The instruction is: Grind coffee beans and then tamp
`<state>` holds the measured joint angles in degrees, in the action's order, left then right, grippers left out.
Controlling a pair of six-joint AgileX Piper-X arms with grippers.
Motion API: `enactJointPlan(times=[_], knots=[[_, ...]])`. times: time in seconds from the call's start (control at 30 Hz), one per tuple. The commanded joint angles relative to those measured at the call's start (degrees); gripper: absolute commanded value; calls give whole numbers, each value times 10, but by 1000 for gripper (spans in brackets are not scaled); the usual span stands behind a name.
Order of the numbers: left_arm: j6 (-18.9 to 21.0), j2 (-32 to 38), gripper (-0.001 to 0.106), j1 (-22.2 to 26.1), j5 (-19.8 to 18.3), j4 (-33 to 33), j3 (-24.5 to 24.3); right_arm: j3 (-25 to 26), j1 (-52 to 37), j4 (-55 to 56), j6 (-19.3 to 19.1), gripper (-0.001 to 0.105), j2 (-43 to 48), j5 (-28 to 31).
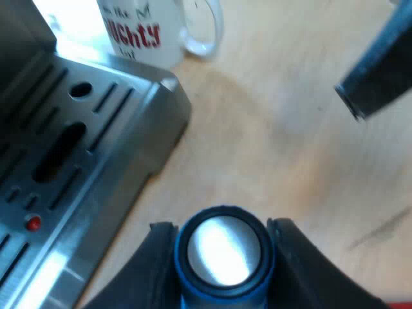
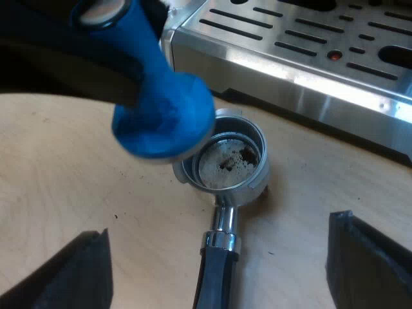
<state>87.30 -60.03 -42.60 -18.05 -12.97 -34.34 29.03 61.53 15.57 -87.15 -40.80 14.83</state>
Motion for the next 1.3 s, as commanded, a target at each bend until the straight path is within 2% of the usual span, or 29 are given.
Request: enactJointPlan(times=[0.03,0.57,0.83,1.03,1.3], knots=[[-6,-8,1,-2,22,13,-6,1,-2,-8,-5,70,5,-1],[-6,-76,1,-2,29,18,-6,1,-2,-8,-5,70,5,-1],[-6,-109,1,0,34,46,-6,1,-2,-8,-5,70,5,-1],[-6,-124,1,0,70,47,-6,1,-2,-3,-5,70,5,-1],[-6,-125,1,0,71,48,-6,1,-2,-3,-5,70,5,-1]])
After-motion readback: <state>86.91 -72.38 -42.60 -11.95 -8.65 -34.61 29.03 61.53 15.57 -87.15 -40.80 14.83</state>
